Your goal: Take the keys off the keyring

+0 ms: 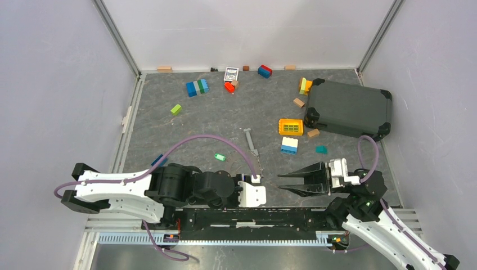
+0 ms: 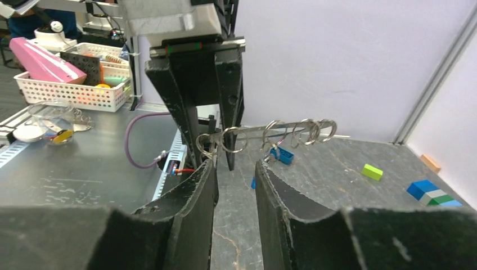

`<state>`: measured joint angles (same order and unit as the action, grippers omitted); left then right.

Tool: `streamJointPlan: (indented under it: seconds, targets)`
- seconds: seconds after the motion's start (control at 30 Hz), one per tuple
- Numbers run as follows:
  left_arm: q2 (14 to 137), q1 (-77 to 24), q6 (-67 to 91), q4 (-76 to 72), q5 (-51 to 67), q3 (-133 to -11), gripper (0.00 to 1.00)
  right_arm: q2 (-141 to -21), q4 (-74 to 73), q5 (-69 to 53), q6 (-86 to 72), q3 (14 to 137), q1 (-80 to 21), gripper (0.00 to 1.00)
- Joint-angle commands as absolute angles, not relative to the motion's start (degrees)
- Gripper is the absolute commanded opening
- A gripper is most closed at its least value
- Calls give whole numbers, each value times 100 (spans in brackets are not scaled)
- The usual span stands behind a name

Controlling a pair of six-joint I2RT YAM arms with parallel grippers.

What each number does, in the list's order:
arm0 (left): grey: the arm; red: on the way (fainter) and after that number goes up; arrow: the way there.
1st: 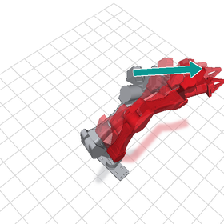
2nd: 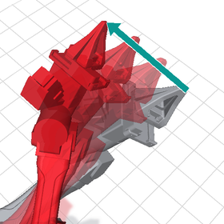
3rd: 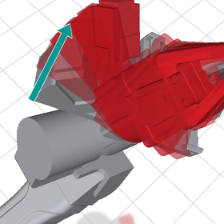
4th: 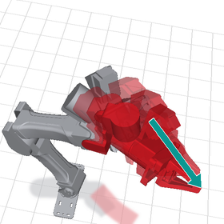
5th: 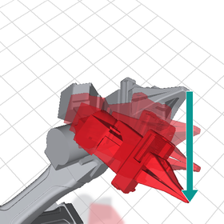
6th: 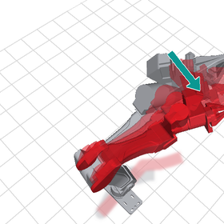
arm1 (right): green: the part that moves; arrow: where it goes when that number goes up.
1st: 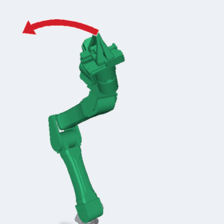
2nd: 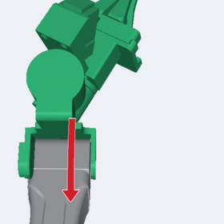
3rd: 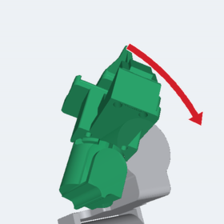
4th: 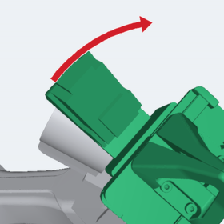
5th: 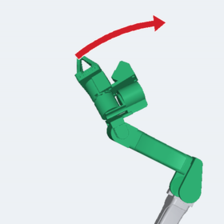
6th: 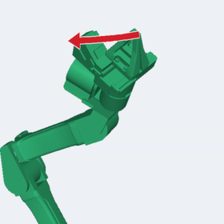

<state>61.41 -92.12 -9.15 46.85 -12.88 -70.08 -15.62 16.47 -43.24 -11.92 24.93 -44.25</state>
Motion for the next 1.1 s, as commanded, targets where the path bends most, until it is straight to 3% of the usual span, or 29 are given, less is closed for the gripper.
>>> streamJointPlan:
  seconds: [0.0, 0.3, 0.63, 0.87, 1.07]
  targets:
    - [6109, -9248, -1267, 4300, -1289, -7329, 2, -1656, 2242, -4755, -1499, 2362, -4437, 38]
    - [6207, -9250, -1258, 4226, -1453, -7424, 2, -1682, 2454, -4857, -1569, 2169, -4437, 35]
    - [6218, -9166, -504, 4228, -1993, -7472, 2, -1249, 2479, -4029, -837, 1908, -4438, 43]
    - [6108, -8111, 115, 4164, -821, -7387, 2, -1335, 2467, -3658, -521, 1975, -4441, 44]
    - [6404, -7727, 284, 4578, -545, -7679, 2, -1472, 2497, -3333, -246, 2002, -4438, 44]
